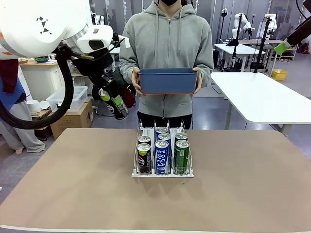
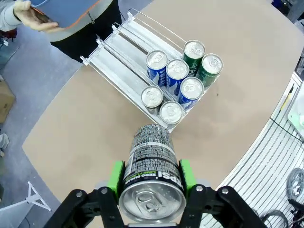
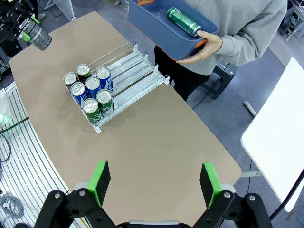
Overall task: Fill the beverage cans into the dispenser.
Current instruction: Place the picked Pepsi coke in the line of the Automatic Can Dispenser with the same cans.
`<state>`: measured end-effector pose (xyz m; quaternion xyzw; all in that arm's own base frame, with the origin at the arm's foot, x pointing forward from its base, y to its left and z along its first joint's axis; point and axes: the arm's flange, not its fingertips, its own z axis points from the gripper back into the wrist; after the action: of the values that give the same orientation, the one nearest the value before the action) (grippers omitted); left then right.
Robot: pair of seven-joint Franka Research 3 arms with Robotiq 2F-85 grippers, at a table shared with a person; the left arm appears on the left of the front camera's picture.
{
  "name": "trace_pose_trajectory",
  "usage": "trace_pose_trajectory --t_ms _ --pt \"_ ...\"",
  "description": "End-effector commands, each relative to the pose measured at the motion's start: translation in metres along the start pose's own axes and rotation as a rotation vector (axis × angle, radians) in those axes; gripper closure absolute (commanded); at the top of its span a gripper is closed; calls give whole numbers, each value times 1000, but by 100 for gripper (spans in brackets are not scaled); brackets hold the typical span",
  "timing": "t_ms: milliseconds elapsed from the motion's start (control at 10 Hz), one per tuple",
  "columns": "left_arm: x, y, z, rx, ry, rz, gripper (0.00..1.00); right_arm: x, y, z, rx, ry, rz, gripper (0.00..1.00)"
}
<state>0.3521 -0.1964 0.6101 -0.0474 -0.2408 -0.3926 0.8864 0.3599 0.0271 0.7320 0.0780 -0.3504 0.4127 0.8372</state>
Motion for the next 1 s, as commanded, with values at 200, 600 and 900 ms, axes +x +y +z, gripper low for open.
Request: trace_pose_trajectory --t_ms 200,600,900 --pt "-47 -57 -8 85 -71 -60 42 0 0 -1 0 1 0 0" --pt "-66 -86 -65 -34 -51 -258 42 0 0 -1 0 1 0 0" --pt "-66 -85 -108 -87 -21 -378 42 0 0 -1 0 1 0 0"
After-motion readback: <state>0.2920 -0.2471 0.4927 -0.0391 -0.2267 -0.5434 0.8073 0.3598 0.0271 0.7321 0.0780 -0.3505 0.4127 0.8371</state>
